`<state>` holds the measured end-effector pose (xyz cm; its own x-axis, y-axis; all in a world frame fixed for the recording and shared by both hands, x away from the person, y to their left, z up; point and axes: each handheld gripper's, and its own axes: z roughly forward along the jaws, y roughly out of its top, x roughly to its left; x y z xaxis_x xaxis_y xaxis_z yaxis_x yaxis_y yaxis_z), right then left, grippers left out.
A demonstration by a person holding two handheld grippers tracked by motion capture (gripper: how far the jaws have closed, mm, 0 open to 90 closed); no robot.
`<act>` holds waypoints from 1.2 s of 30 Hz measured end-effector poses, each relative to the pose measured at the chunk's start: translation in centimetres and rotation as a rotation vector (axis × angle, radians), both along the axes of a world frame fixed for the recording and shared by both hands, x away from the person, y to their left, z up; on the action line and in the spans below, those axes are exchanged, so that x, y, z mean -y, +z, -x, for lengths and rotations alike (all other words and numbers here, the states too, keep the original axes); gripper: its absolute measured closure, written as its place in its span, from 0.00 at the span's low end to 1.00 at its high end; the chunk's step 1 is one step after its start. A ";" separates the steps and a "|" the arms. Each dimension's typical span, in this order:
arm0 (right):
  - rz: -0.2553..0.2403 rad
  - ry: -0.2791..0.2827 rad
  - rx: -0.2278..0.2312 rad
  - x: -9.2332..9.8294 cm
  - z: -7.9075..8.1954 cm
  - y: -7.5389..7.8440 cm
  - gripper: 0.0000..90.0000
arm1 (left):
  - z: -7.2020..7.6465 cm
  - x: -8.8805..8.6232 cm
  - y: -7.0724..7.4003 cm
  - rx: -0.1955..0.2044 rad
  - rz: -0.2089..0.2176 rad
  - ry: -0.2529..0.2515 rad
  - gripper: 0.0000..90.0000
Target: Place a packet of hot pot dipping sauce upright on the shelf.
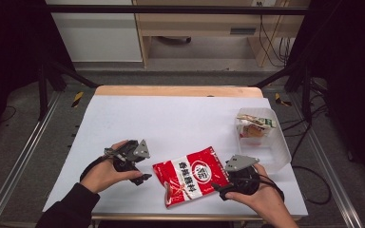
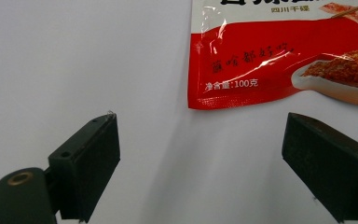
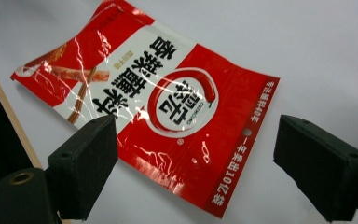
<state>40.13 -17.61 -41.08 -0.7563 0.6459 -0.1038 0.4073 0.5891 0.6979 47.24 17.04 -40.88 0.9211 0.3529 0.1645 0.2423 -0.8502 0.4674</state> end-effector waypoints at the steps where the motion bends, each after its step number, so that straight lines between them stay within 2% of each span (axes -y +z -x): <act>1: 0.004 -0.001 -0.008 0.1 0.1 -0.2 0.15 | 0.0 0.0 0.0 0.000 -0.006 -0.004 0.13; 8: -0.003 -0.032 -0.047 1.1 0.3 -1.5 0.14 | 0.0 0.2 -0.2 -0.004 -0.008 -0.004 0.13; 12: -0.003 -0.027 -0.061 1.5 0.4 -1.8 0.14 | -0.1 0.3 -0.3 -0.007 -0.012 -0.005 0.13; 18: -0.001 -0.029 -0.105 2.1 0.4 -3.0 0.13 | 0.0 0.6 -0.3 -0.003 -0.014 -0.005 0.13; 24: 0.006 -0.038 -0.157 2.1 -0.1 -4.1 0.13 | 0.0 0.6 -0.3 -0.005 -0.011 -0.009 0.13; 36: 0.021 -0.026 -0.212 1.3 -0.8 -5.0 0.17 | 0.0 0.1 -0.1 -0.001 -0.006 -0.002 0.13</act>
<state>40.90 -18.86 -46.12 -0.7461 0.6645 0.0424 0.5588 0.5903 0.5825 47.26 16.97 -40.97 0.9220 0.3502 0.1653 0.2414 -0.8535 0.4619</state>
